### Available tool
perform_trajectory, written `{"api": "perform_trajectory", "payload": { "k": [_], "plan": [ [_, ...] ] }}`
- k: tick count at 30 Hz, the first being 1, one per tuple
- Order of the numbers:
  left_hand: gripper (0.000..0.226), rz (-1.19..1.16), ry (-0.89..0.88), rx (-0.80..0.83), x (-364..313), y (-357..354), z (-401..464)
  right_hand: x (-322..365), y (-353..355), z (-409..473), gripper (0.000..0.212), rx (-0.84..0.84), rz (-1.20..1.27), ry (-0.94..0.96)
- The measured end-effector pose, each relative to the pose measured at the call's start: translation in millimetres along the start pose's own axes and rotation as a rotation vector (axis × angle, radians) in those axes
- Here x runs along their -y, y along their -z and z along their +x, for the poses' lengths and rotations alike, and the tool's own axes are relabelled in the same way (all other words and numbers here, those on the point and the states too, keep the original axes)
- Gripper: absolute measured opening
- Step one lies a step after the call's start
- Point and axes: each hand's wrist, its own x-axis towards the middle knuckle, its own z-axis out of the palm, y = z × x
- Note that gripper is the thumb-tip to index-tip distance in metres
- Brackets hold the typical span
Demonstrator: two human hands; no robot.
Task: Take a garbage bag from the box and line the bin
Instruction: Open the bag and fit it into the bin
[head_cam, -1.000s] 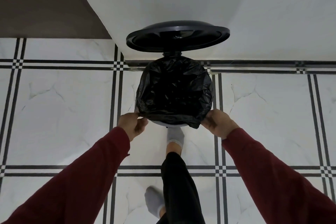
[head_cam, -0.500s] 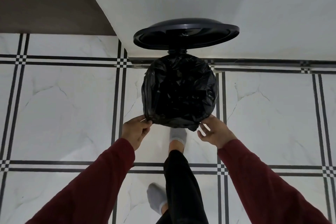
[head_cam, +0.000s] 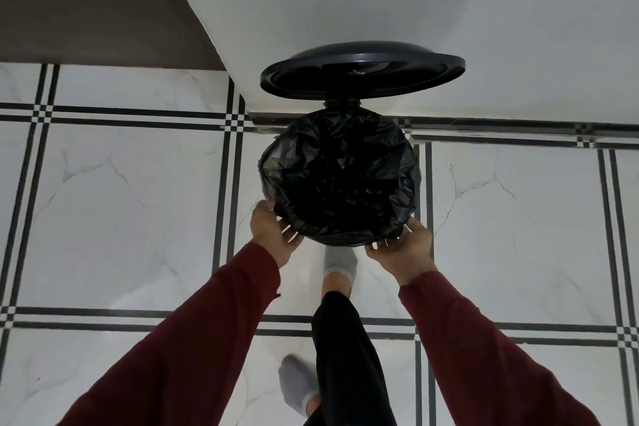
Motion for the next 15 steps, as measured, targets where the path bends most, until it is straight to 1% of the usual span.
{"api": "perform_trajectory", "payload": {
  "k": [2, 5, 8, 10, 12, 13, 14, 15],
  "plan": [
    [0.034, -0.001, -0.032, 0.006, -0.6, -4.6, -1.0, -0.5, -3.2, 0.9, 0.036, -0.011, 0.030, 0.029],
    [0.030, 0.134, -0.093, -0.039, 3.5, -5.9, 4.6, -0.5, -8.9, 1.4, 0.045, 0.037, 0.064, 0.028],
    [0.025, 0.135, -0.048, -0.045, 6.1, -6.1, 10.6, 3.7, -12.3, 3.0, 0.049, 0.041, 0.008, -0.001],
    [0.022, 0.154, -0.035, -0.058, 4.3, -6.5, 13.1, 9.6, -12.6, 3.6, 0.044, -0.020, -0.069, -0.031],
    [0.018, 0.191, -0.043, -0.097, 1.5, -8.1, 14.9, 15.1, -16.0, -6.4, 0.029, -0.166, -0.169, -0.011],
    [0.018, 0.186, -0.049, -0.105, 0.3, -9.3, 15.9, 15.4, -17.6, -13.1, 0.023, -0.257, -0.216, 0.082],
    [0.020, 0.178, -0.065, -0.107, -0.2, -10.9, 16.3, 13.9, -17.8, -18.5, 0.021, -0.386, -0.291, 0.272],
    [0.023, 0.171, -0.099, -0.115, -0.6, -13.1, 17.7, 10.8, -21.6, -25.2, 0.019, -0.511, -0.362, 0.572]
  ]
}}
